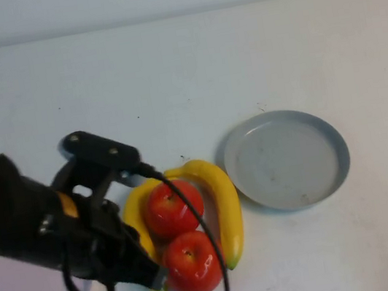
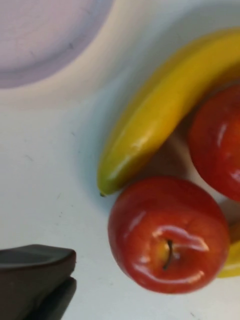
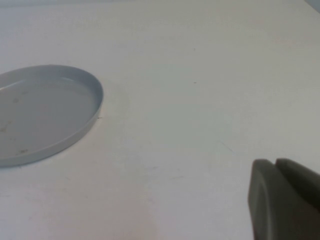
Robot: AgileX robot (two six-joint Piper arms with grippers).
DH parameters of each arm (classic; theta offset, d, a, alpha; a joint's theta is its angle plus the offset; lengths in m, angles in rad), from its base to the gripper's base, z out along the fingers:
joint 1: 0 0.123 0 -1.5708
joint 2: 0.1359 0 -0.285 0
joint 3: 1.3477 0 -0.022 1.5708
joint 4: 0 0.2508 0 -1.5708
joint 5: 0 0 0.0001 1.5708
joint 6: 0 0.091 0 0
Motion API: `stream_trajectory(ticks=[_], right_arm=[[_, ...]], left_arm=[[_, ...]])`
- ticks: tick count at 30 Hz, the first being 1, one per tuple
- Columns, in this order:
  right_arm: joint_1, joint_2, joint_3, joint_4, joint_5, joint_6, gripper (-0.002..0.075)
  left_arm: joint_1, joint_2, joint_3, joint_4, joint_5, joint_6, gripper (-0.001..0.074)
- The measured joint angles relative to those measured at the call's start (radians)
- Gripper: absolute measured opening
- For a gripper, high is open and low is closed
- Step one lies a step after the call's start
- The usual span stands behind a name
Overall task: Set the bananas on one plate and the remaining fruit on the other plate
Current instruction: Put one type of fruit in the left plate
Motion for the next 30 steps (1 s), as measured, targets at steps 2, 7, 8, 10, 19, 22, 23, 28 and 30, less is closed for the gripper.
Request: stream_trajectory(ticks=[2, 7, 8, 10, 19, 22, 23, 28, 30], right_arm=[[0.000, 0.000, 0.000, 0.000, 0.000, 0.000, -0.0017], [0.000, 0.000, 0.000, 0.000, 0.000, 0.000, -0.0017], [0.000, 0.000, 0.000, 0.000, 0.000, 0.000, -0.0017], [0.000, 0.000, 0.000, 0.000, 0.000, 0.000, -0.0017], [0.000, 0.000, 0.000, 0.000, 0.000, 0.000, -0.0017], [0.000, 0.000, 0.000, 0.000, 0.000, 0.000, -0.0017], [0.000, 0.000, 0.000, 0.000, 0.000, 0.000, -0.0017], [0.000, 0.000, 0.000, 0.000, 0.000, 0.000, -0.0017], [0.000, 0.000, 0.000, 0.000, 0.000, 0.000, -0.0017]], left_arm=[[-0.062, 0.047, -0.040, 0.031, 0.008, -0.018, -0.0001], [-0.179, 0.163, -0.144, 0.056, 0.038, -0.030, -0.0001], [-0.195, 0.182, -0.162, 0.068, 0.043, -0.032, -0.0001], [-0.221, 0.211, -0.191, 0.108, 0.052, -0.044, -0.0001], [-0.255, 0.271, -0.258, 0.222, 0.086, -0.062, 0.0004], [-0.255, 0.277, -0.258, 0.246, 0.086, -0.062, 0.0055], [-0.255, 0.281, -0.258, 0.251, 0.088, -0.062, 0.0103], [-0.255, 0.297, -0.258, 0.254, 0.090, -0.130, 0.0447], [-0.255, 0.301, -0.258, 0.256, 0.082, -0.158, 0.0584]])
